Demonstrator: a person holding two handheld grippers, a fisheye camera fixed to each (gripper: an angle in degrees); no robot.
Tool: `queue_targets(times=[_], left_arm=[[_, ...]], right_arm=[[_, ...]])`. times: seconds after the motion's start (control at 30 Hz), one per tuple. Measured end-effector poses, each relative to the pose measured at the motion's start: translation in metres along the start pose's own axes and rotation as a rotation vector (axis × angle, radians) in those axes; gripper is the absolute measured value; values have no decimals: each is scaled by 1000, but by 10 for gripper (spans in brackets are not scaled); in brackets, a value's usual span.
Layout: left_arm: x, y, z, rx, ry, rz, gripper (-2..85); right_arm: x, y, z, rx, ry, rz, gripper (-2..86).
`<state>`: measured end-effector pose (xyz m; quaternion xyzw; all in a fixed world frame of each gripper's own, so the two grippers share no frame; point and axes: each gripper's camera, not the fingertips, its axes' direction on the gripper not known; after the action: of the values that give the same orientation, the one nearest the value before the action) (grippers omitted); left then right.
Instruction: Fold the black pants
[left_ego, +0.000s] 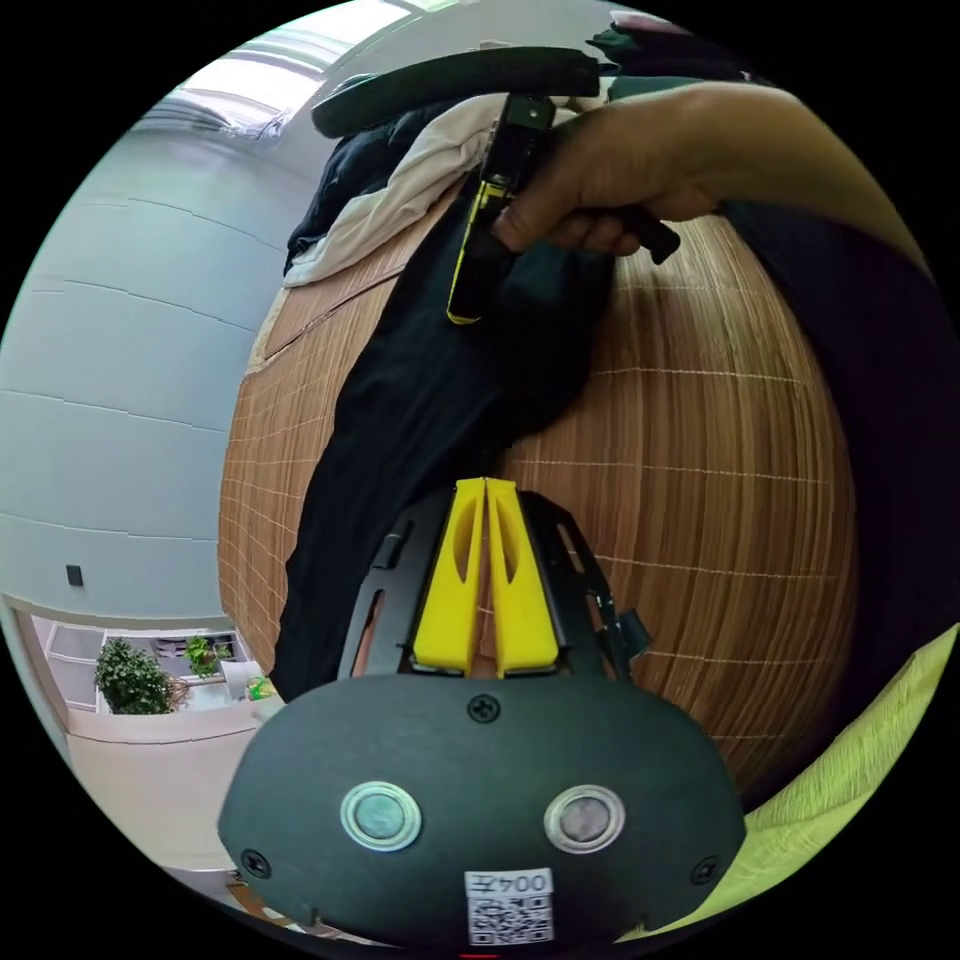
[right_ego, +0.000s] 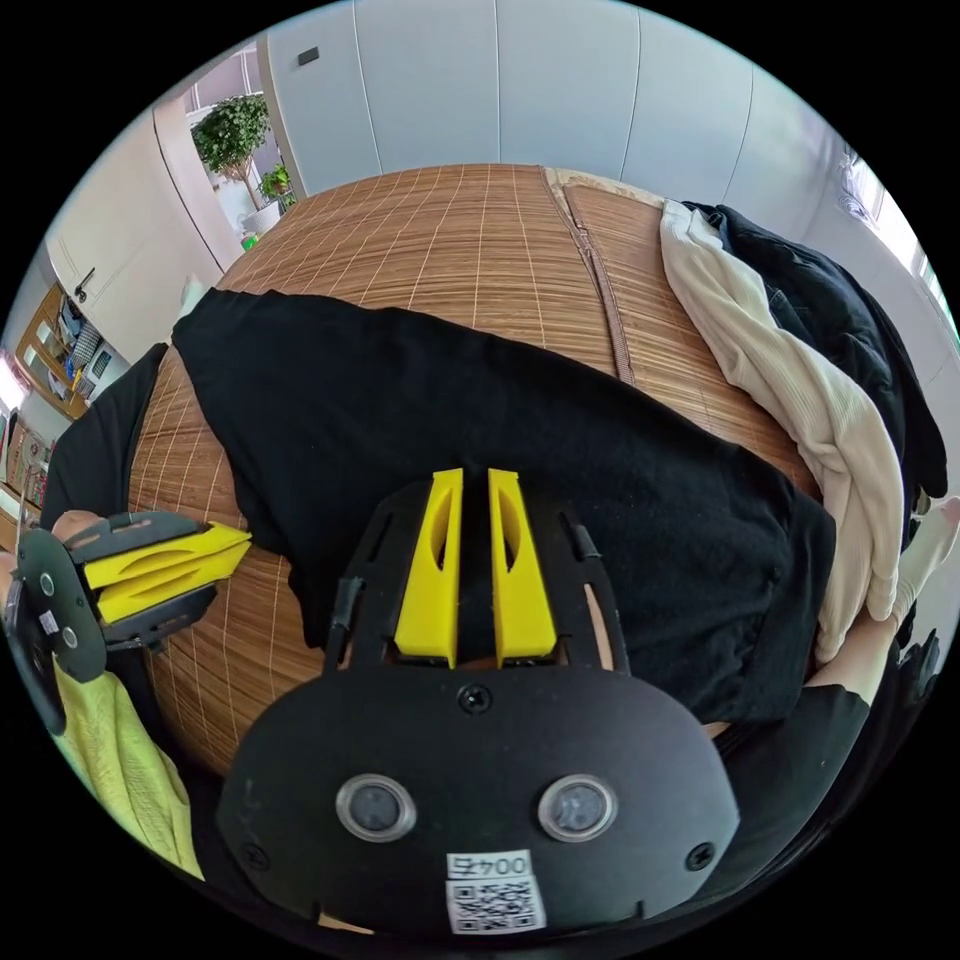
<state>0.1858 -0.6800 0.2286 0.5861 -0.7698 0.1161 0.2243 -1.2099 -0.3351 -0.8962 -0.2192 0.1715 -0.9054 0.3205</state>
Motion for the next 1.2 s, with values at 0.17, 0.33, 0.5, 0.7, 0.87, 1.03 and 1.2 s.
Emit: queue_targets(times=[0.17,0.33,0.5,0.7,0.87,1.03,1.2], left_arm=[[-2,-8,-12,44,-6,-25,24],[21,-17,0,19,-134,137,54],[27,-26,-3,47,-130,187,55],[27,-34,11,17,-120,227,26],[9,-28,-17,71,-82,195,9],[5,-14,-3,28,29,209,6],[24,-12,17,34,-79,231,10]], right_arm=[[3,-2,-1,-3,-12,6,53],[6,-4,-1,-6,-20,2,59],[10,-7,0,-10,-24,2,60],[15,-9,2,-12,-30,2,59],[21,-10,4,-12,-37,6,57],[29,-12,7,-13,-53,18,54],[31,-12,10,-10,-42,13,58]])
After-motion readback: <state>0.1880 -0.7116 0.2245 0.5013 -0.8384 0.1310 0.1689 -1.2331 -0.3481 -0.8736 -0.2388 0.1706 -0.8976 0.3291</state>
